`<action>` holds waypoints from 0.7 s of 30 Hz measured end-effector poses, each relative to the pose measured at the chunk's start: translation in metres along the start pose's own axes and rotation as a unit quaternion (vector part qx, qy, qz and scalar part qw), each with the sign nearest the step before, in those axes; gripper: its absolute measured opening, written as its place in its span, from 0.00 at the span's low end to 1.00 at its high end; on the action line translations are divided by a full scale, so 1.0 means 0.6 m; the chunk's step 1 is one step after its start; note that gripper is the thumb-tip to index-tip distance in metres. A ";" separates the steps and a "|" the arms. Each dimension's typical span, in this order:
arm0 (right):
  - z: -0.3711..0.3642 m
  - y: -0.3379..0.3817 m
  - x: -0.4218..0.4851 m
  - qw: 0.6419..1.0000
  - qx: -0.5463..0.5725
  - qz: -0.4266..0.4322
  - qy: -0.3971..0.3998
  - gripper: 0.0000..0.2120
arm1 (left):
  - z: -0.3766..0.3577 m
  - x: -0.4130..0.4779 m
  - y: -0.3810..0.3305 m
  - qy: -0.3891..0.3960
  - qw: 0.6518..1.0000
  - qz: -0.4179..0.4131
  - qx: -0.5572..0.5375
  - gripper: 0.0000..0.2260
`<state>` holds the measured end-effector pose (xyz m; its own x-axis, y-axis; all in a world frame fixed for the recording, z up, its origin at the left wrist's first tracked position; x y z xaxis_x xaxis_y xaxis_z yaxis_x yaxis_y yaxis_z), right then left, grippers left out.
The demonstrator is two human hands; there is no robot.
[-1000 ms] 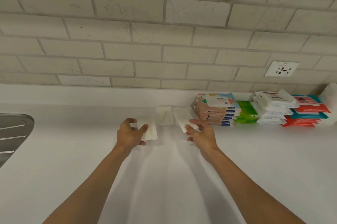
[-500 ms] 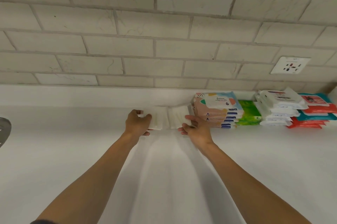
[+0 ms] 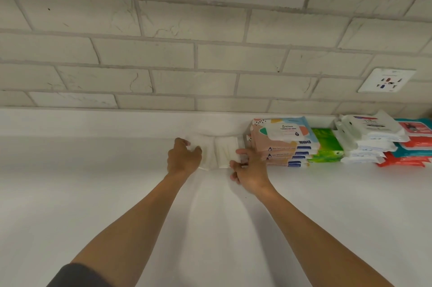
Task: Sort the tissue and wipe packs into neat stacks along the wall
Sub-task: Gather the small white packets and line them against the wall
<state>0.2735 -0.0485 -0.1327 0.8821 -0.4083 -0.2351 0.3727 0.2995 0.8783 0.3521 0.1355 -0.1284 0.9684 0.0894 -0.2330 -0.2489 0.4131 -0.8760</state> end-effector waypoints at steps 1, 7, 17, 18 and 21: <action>0.002 0.000 0.002 0.999 -0.041 0.015 -0.005 0.14 | -0.002 0.001 0.003 -0.004 1.000 -0.001 0.025 0.16; 0.008 -0.002 0.003 0.968 -0.244 0.064 -0.015 0.19 | -0.007 0.005 0.014 -0.027 0.992 -0.016 0.120 0.16; 0.017 0.008 -0.019 0.941 -0.332 0.052 -0.037 0.20 | -0.007 0.006 0.018 -0.022 0.989 -0.014 0.148 0.26; 0.018 0.010 -0.023 0.935 -0.349 0.052 -0.040 0.20 | -0.006 0.004 0.017 -0.021 0.990 -0.013 0.142 0.26; 0.020 0.021 -0.040 0.920 -0.383 0.057 -0.053 0.21 | -0.004 -0.001 0.015 -0.022 0.993 -0.008 0.118 0.27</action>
<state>0.2537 -0.0451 -0.1108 0.9101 -0.4064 -0.0812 0.4091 0.8494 0.3334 0.3493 0.1371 -0.1371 0.9734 0.1180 -0.1964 -0.2269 0.6158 -0.7545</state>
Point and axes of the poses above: each hand's wrist, its own x-axis towards the middle knuckle, its own z-axis out of the back of the hand, y = z × x, the point moved 4 cm from there along x, towards the middle knuckle, and after that the axes turned 7 degrees about -x, right-handed, at the moved point
